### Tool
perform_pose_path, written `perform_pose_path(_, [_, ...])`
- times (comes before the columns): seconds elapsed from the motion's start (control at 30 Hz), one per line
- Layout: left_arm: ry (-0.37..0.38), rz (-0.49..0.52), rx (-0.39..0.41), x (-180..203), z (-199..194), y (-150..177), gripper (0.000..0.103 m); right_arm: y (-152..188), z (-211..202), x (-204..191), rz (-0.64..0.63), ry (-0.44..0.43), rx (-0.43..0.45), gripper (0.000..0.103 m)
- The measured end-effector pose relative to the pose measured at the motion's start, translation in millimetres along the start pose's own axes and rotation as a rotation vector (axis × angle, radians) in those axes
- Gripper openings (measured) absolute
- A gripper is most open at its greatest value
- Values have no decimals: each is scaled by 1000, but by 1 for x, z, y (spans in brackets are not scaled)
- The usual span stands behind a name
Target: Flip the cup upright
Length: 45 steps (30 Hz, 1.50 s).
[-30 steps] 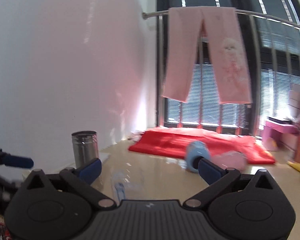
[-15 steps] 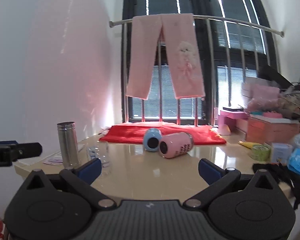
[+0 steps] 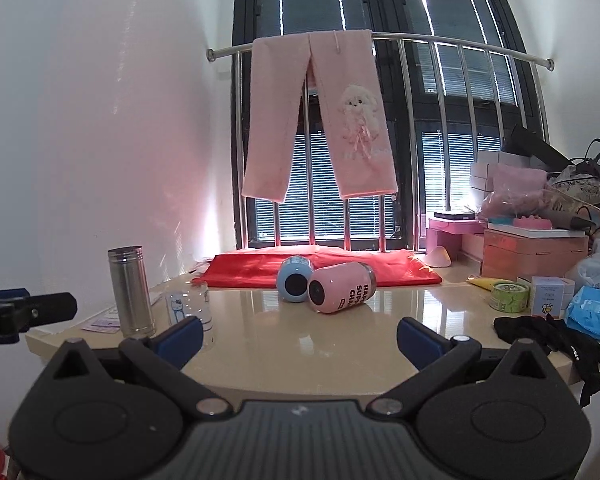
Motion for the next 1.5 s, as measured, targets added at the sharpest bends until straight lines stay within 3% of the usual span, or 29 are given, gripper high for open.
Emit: perform_pose_path(1.5, [1,4,-6,-3,-1,4,103,0,1,-3,-3,-9,3,103])
Point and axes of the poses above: each gripper's, at about its wrist camera, not at the fingertips, and z roughly the way its jaws point, x to its right, y to its underside, the point moved 4 cm from there along z, roughly the way its jaws point, and after that the axes turned 4 degrees about y, right-handed, at the moved point
